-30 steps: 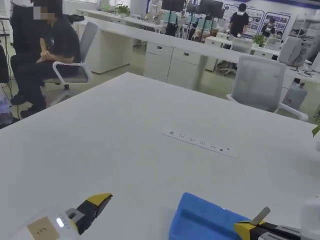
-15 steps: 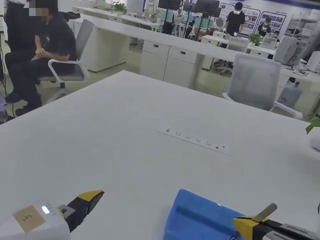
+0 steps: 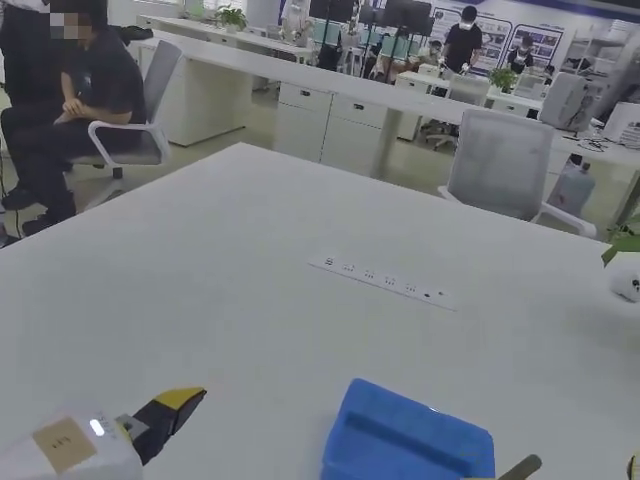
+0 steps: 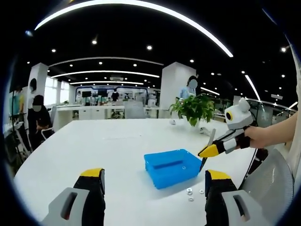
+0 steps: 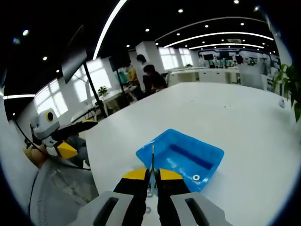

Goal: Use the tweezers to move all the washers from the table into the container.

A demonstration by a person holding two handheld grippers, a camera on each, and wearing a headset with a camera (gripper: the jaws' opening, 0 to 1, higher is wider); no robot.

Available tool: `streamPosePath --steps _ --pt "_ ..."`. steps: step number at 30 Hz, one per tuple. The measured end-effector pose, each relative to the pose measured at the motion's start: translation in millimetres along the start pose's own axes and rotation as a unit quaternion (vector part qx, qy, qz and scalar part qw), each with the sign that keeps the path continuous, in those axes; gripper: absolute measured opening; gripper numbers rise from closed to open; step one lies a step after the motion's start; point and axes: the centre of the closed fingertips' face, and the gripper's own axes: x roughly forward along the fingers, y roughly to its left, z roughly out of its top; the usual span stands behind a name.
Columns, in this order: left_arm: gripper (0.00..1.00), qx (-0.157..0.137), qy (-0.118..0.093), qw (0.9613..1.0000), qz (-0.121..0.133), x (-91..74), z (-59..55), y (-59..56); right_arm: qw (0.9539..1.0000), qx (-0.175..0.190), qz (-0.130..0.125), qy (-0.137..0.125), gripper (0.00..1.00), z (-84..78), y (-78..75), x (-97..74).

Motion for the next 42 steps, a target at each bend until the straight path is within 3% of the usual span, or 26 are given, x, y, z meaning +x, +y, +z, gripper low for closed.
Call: streamPosePath --steps 13,19,27,31,35,42 --pt "0.88 0.008 0.005 1.0 -0.002 -0.7 -1.6 -0.7 0.9984 0.039 0.015 0.039 0.04 -46.3 7.1 11.0" --pt "0.88 0.006 0.004 1.0 -0.002 -0.6 -1.6 -0.2 0.9974 0.047 0.015 0.052 0.04 -58.6 6.7 15.7" --pt "0.87 0.007 0.006 1.0 -0.003 -0.3 -2.0 -0.1 0.9974 0.042 0.017 0.055 0.04 -59.7 11.4 17.0" --pt "0.87 0.008 0.004 0.9999 -0.004 -0.5 -1.6 -0.7 0.9978 0.015 0.019 0.062 0.04 -60.5 17.6 18.1" --pt "0.87 0.008 0.003 1.0 -0.004 -0.7 -1.2 -0.7 0.9956 -0.048 0.019 0.078 0.04 -62.8 25.3 18.9" --pt "0.87 0.012 0.003 0.9999 -0.003 -0.8 -1.2 -1.0 0.9843 -0.141 0.016 0.105 0.04 -66.4 35.5 21.4"
